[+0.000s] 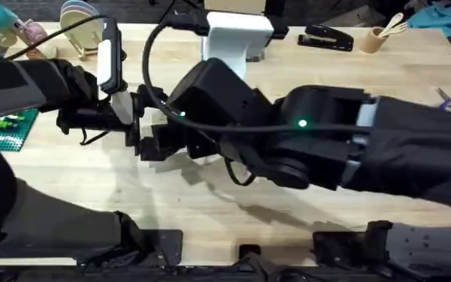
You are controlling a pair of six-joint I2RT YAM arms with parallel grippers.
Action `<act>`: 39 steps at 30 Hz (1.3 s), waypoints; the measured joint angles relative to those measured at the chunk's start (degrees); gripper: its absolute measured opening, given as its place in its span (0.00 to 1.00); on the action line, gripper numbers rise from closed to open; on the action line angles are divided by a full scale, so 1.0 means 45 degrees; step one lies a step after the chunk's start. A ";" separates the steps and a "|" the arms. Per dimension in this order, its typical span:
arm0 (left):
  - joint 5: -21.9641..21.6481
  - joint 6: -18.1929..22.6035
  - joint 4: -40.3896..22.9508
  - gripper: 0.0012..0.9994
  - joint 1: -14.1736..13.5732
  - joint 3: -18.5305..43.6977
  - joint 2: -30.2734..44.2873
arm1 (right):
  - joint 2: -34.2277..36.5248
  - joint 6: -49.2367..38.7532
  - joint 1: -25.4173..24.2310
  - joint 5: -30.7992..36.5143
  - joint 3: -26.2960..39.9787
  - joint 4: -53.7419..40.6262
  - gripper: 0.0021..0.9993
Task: Unzip the bag, pick up the pens from the table one at a time and place them inside, then zip the bag closed.
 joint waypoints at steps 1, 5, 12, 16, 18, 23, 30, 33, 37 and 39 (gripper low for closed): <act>0.0000 0.0000 0.0000 0.99 0.0000 0.0000 0.0000 | 0.0242 0.0040 0.0000 0.0039 0.0000 0.0201 1.00; 0.0000 0.0000 0.0000 0.99 0.0000 0.0000 0.0000 | 0.0629 0.0175 0.0000 0.0043 0.0005 0.0509 1.00; 0.0000 -0.0002 0.0000 0.99 0.0000 0.0000 0.0000 | 0.1368 0.0277 -0.0008 0.0046 0.0005 0.1232 1.00; 0.0000 0.0000 0.0000 0.99 0.0000 0.0000 0.0000 | 0.1823 0.0277 -0.0097 0.0144 0.0005 0.1423 1.00; 0.0000 -0.0003 -0.0002 0.99 0.0000 0.0000 0.0000 | 0.2039 0.0277 -0.0190 0.0293 0.0010 0.1592 1.00; 0.0000 0.0000 0.0000 0.99 0.0000 0.0000 0.0000 | 0.2492 0.0303 -0.0438 0.0562 0.0019 0.1788 0.99; 0.0000 0.0000 0.0000 0.99 0.0000 0.0000 0.0000 | 0.2849 0.0507 -0.0780 0.0701 0.0024 0.1763 0.75; 0.0000 0.0000 0.0000 0.99 0.0000 0.0000 0.0000 | 0.2853 0.0609 -0.0909 0.0708 0.0024 0.1721 0.51; 0.0000 0.0000 0.0000 0.99 0.0000 0.0000 0.0000 | 0.2861 0.0648 -0.0979 0.0708 0.0024 0.1725 0.29; 0.0000 0.0000 0.0000 0.99 0.0000 0.0000 0.0000 | 0.2864 0.0655 -0.0977 0.0708 0.0024 0.1729 0.22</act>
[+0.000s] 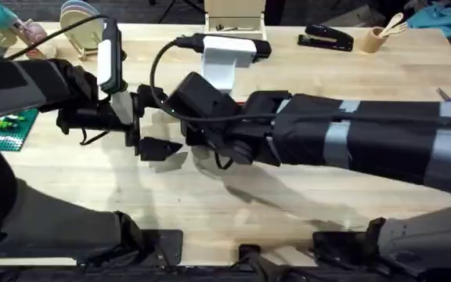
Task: Unzip the bag, pick up the pens from the table one at a time and place them inside, then zip the bag closed.
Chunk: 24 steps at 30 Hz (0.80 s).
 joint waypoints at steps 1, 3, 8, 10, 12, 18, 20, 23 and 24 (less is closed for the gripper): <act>0.0000 0.0000 0.0000 0.99 0.0000 0.0000 0.0000 | 0.0000 0.0001 -0.0004 0.0000 0.0000 -0.0005 0.20; 0.0000 0.0000 0.0000 0.99 0.0000 0.0000 0.0000 | 0.0000 0.0044 -0.0004 0.0000 0.0000 0.0000 0.13; 0.0000 0.0000 0.0000 0.99 0.0000 0.0000 0.0000 | 0.0000 0.0137 -0.0004 0.0000 0.0000 0.0000 0.03; 0.0000 -0.0003 0.0000 0.99 0.0000 0.0000 0.0000 | 0.0000 0.0142 -0.0004 0.0000 0.0000 0.0000 0.03; 0.0000 0.0000 0.0000 0.99 0.0000 0.0000 0.0001 | 0.0000 0.0137 -0.0004 0.0000 0.0000 -0.0019 0.03; 0.0000 0.0000 0.0010 0.99 0.0000 0.0000 0.0000 | -0.0169 -0.0300 -0.0004 -0.0010 0.0000 -0.0112 0.03; 0.0000 0.0000 0.0045 0.99 0.0000 0.0000 0.0000 | -0.0508 -0.0533 -0.0004 -0.0015 0.0000 -0.0131 0.03; 0.0000 0.0000 0.0026 0.99 0.0000 0.0000 0.0000 | -0.1208 -0.0750 0.0001 -0.0024 0.0000 -0.0105 0.03; 0.0005 0.0000 0.0002 0.99 0.0000 0.0000 0.0000 | -0.1438 -0.0790 0.0001 -0.0016 0.0000 -0.0107 0.03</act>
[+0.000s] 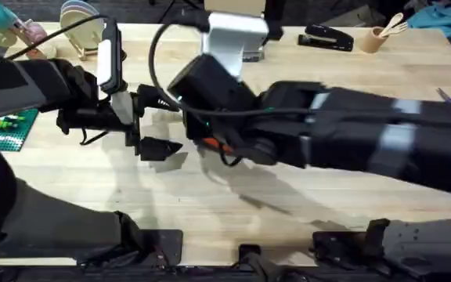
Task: Unzip the bag, pick up the pens from the table one at a time and place them inside, then zip the bag closed.
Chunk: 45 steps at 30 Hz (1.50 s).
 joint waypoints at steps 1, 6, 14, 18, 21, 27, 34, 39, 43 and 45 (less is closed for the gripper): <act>0.0030 0.0000 -0.0050 0.99 0.0000 0.0000 0.0000 | -0.0199 -0.0040 -0.0004 0.0006 0.0000 -0.0005 0.03; 0.0674 0.0000 -0.0086 0.99 0.0000 0.0000 0.0000 | -0.0448 -0.0207 -0.0005 -0.0003 0.0000 -0.0076 0.03; 0.1717 0.0000 0.0055 0.99 -0.0047 0.0000 0.0000 | -0.0447 -0.0419 -0.0005 0.0002 0.0000 -0.0078 0.03; 0.1900 -0.0010 0.0288 0.99 -0.0369 0.0000 0.0024 | -0.0447 -0.0419 -0.0005 0.0002 0.0000 -0.0078 0.03; 0.2041 -0.0211 0.0741 0.99 -0.0792 0.0024 0.0273 | -0.0447 -0.0423 -0.0005 0.0002 0.0000 -0.0076 0.03; 0.2535 -0.0531 0.1225 0.99 -0.1361 0.0034 0.0840 | -0.0447 -0.0423 -0.0005 0.0002 0.0000 -0.0078 0.03; 0.2819 -0.1127 0.1907 0.93 -0.1749 0.0034 0.0835 | -0.0447 -0.0423 -0.0005 0.0002 0.0000 -0.0073 0.03; 0.2866 -0.1695 0.2082 0.23 -0.1962 0.0039 0.0835 | -0.0451 -0.0423 -0.0005 0.0002 0.0000 -0.0078 0.03; 0.2846 -0.1885 0.2062 0.04 -0.2016 0.0039 0.0835 | -0.0447 -0.0446 -0.0005 0.0002 0.0000 -0.0092 0.03; 0.2846 -0.1965 0.2063 0.04 -0.2016 0.0039 0.0835 | -0.0447 -0.0585 -0.0005 0.0002 0.0000 -0.0101 0.03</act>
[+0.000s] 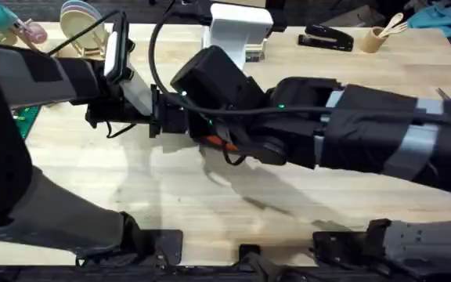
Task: Unzip the bag, pick up the pens from the table one at a time and place them inside, then zip the bag closed.
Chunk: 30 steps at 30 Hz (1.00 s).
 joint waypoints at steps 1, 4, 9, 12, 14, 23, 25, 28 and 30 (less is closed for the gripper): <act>0.0000 -0.0051 0.0000 0.04 0.0000 0.0000 0.0000 | 0.0000 -0.0108 0.0000 0.0000 0.0000 -0.0017 0.03; -0.0005 -0.0142 0.0000 0.04 0.0000 0.0000 0.0000 | 0.0000 -0.0352 0.0000 0.0043 0.0000 -0.0305 0.03; -0.0010 -0.0203 0.0003 0.04 0.0000 0.0000 0.0000 | -0.0157 -0.0504 -0.0220 0.0262 0.0000 -0.1326 0.03; -0.0006 -0.0245 0.0005 0.04 0.0000 0.0000 0.0000 | -0.0537 -0.0547 -0.0632 0.0296 0.0000 -0.2257 0.03; -0.0005 -0.0245 0.0000 0.04 0.0000 0.0000 0.0000 | -0.0858 -0.0554 -0.1077 0.0298 0.0005 -0.2989 0.03; 0.0009 -0.0245 0.0005 0.04 0.0000 0.0000 0.0000 | -0.1107 -0.0839 -0.3337 -0.0009 0.0015 -0.5825 0.03; 0.0005 -0.0245 0.0000 0.04 0.0000 0.0000 0.0000 | -0.1107 -0.1092 -0.3927 -0.0005 0.0015 -0.6256 0.03; 0.0005 -0.0250 -0.0005 0.04 0.0000 0.0000 0.0000 | -0.1107 -0.1526 -0.4836 -0.0044 0.0015 -0.6848 0.03; 0.0005 -0.0255 -0.0010 0.04 -0.0025 0.0000 0.0000 | -0.1107 -0.1814 -0.5434 -0.0163 0.0015 -0.7080 0.03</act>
